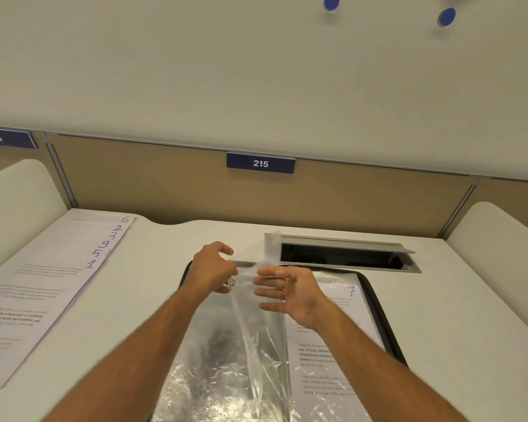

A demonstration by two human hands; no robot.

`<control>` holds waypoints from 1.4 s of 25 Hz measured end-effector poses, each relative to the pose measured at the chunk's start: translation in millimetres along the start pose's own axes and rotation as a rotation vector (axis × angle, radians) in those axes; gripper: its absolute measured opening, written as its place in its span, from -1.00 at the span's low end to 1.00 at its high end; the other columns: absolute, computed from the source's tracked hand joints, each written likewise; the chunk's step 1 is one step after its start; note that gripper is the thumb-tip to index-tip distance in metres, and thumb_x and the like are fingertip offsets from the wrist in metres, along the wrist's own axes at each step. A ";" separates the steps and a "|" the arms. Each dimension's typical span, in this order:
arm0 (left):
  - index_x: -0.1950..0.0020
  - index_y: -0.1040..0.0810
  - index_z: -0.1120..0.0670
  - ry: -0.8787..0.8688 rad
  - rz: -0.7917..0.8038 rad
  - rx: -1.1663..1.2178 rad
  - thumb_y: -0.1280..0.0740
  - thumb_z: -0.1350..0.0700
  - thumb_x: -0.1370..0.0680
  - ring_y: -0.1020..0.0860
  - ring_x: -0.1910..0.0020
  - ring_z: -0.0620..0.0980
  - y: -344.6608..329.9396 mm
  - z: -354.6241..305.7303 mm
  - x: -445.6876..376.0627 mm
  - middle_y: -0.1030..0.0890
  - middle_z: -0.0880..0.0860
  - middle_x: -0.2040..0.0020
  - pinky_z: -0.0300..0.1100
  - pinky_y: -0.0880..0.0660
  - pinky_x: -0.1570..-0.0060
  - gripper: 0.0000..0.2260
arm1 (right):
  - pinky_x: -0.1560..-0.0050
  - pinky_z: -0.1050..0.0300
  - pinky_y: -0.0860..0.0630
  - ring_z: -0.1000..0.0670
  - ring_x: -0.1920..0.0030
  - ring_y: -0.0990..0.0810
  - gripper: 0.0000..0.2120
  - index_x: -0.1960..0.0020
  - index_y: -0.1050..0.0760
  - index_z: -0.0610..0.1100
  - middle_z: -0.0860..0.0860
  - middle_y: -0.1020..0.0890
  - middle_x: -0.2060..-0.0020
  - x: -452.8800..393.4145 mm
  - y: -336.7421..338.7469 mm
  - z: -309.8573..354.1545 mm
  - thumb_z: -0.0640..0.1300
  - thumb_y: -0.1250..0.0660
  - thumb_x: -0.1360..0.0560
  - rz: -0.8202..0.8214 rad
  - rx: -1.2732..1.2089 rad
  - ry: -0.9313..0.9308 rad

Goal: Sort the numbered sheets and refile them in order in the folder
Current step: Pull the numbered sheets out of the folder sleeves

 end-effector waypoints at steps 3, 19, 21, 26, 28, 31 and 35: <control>-0.16 -0.54 0.09 0.019 -0.044 -0.075 -0.41 0.33 -0.42 -0.69 0.27 0.08 20.5 31.5 -11.3 -0.64 0.15 0.09 -0.10 -0.65 0.35 -0.66 | -0.05 0.06 -0.57 -0.11 -0.17 -0.62 -0.74 -0.13 -0.61 -0.12 -0.05 -0.67 -0.09 -9.9 15.7 -18.4 -0.01 -0.28 -0.55 -0.189 0.363 0.111; -0.36 -0.29 0.01 -0.016 -0.069 -0.822 -0.40 0.00 -0.45 -0.49 -0.09 0.05 15.1 106.6 -26.0 -0.46 -0.01 -0.12 -0.09 -0.46 0.04 -0.47 | -0.55 -0.23 0.22 -0.07 -0.62 0.18 0.02 -0.63 0.14 0.09 0.01 0.14 -0.63 -17.0 117.0 -105.6 0.58 0.42 -0.29 -0.390 1.558 0.053; -0.44 -0.26 -0.02 -0.199 -0.112 -0.949 -0.35 -0.07 -0.50 -0.43 -0.20 0.04 2.7 95.6 -28.1 -0.43 -0.01 -0.26 -0.07 -0.43 -0.09 -0.45 | -0.54 -0.19 0.00 -0.05 -0.59 -0.07 -0.08 -0.58 -0.09 0.12 0.04 -0.12 -0.60 -19.8 119.4 -92.8 0.53 0.34 -0.37 -0.427 1.555 0.095; -0.52 -0.25 -0.08 -0.410 0.059 -0.724 -0.26 -0.16 -0.58 -0.28 -0.46 -0.02 -76.4 62.3 -14.9 -0.34 -0.06 -0.48 0.03 -0.23 -0.47 -0.47 | -0.36 0.05 -0.39 0.04 -0.28 -0.45 -0.65 -0.35 -0.43 0.04 0.07 -0.49 -0.32 -46.1 130.7 -54.8 0.14 -0.08 -0.66 -0.430 1.603 0.122; -0.55 -0.21 -0.07 -0.443 0.118 -0.716 -0.19 -0.27 -0.59 -0.18 -0.53 -0.02 -114.7 55.4 -6.3 -0.26 -0.06 -0.55 0.08 -0.11 -0.54 -0.42 | -0.26 0.14 -0.46 0.07 -0.14 -0.52 -0.77 -0.22 -0.50 0.01 0.06 -0.57 -0.18 -59.4 136.9 -40.8 0.05 -0.15 -0.67 -0.424 1.572 0.113; -0.61 -0.05 -0.06 -0.391 0.167 -0.773 -0.09 -0.40 -0.56 0.06 -0.61 0.04 -153.7 59.4 -0.6 -0.05 -0.01 -0.64 0.18 0.18 -0.56 -0.28 | -0.21 0.18 -0.48 0.06 -0.09 -0.54 -0.84 -0.16 -0.52 0.02 0.07 -0.57 -0.11 -78.3 147.1 -26.0 0.02 -0.24 -0.64 -0.421 1.516 0.104; -0.64 0.14 -0.04 -0.390 0.137 -0.913 0.12 -0.51 -0.51 0.25 -0.60 0.08 -168.7 77.9 -0.8 0.19 0.02 -0.64 0.23 0.38 -0.48 -0.16 | -0.50 0.01 -0.23 -0.04 -0.48 -0.32 -0.57 -0.48 -0.32 0.03 0.03 -0.36 -0.48 -100.3 157.5 -18.9 0.01 -0.27 -0.64 -0.352 1.560 0.106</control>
Point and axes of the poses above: each hand's wrist, its own x-axis away from the middle knuckle, its own y-axis out of the back of the hand, z = x × y, the point moved 3 cm from there along -x, towards the middle knuckle
